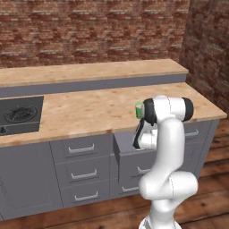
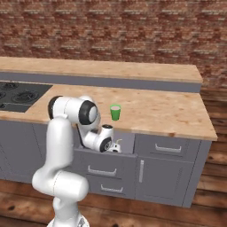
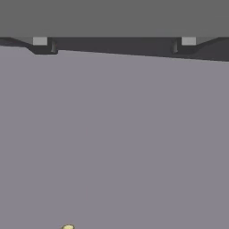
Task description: Pick up the straw from the right drawer and put it inside the smoothie cup.
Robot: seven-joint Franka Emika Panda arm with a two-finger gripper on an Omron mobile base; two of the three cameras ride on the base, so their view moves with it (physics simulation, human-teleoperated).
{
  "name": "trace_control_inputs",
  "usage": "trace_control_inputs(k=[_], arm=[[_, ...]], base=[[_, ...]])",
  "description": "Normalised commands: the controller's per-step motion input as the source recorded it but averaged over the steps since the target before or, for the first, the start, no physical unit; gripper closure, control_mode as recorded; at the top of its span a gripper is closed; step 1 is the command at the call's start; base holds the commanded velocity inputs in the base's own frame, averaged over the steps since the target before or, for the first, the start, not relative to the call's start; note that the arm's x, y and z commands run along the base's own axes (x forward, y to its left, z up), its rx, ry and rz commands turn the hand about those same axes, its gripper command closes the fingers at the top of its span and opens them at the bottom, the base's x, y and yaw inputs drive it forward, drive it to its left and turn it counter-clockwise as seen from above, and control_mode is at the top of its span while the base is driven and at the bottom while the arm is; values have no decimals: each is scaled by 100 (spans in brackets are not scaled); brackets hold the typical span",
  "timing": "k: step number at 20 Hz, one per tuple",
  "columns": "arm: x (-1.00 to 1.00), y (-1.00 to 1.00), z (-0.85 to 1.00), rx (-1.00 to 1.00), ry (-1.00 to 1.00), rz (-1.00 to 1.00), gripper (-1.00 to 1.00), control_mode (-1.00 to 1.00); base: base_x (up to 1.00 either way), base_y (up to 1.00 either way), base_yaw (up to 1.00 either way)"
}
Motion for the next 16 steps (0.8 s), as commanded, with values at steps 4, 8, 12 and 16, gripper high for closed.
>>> trace_control_inputs(k=[4,8,12,16], arm=[[-100,-19,0,0,1,3,-100,-100],[-100,-9,9,0,0,4,-100,-100],[-62,0,47,0,0,2,-100,-100],[-10,0,69,0,0,0,-100,-100]], base=[[0,0,0],[0,0,0],[0,0,0],[0,0,0]])
